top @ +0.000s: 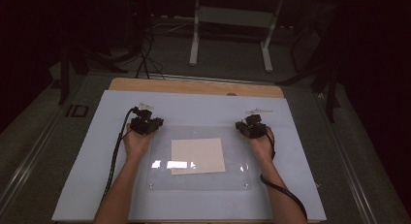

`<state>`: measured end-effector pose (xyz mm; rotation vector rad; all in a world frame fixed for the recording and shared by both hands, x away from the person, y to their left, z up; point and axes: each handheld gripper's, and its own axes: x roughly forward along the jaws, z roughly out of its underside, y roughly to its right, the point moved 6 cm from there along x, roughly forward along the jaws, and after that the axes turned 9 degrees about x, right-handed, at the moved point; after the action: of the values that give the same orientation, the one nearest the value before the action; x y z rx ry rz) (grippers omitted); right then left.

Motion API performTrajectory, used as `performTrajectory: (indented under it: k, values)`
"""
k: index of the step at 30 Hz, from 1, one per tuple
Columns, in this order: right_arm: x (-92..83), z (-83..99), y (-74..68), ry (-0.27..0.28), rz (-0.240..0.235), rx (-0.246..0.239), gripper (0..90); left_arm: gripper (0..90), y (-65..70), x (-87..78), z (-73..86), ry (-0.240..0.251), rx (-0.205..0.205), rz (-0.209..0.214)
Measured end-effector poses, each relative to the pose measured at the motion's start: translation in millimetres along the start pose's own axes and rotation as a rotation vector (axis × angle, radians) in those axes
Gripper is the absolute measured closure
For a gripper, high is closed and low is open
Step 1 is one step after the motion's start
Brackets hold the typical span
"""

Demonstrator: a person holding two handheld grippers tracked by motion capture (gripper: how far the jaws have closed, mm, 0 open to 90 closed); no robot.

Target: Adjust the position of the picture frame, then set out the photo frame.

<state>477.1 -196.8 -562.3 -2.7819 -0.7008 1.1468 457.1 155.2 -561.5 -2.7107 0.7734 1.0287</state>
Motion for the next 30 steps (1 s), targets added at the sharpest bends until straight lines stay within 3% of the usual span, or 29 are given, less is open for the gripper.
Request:
performTrajectory:
  k: [6, 19, 23, 30]
  values:
    - [-1.1, 1.4, 0.5, 0.0, -0.012, -0.001, 84.2, 81.7, 0.0, 1.4, -0.7, 0.007, -0.027, -0.011]
    - [-0.1, 2.9, 2.4, 0.014, -0.041, 0.007, 83.2, 78.8, -2.2, 0.6, 1.1, 0.029, -0.05, 0.03]
    - [0.0, 3.4, 2.9, 0.019, -0.049, 0.008, 83.0, 73.4, -3.9, -5.2, -1.1, 0.074, -0.079, 0.052]
    - [-1.0, 2.6, 2.3, 0.012, -0.045, -0.002, 82.0, 67.2, -2.8, -19.7, -7.5, 0.12, -0.071, 0.071]
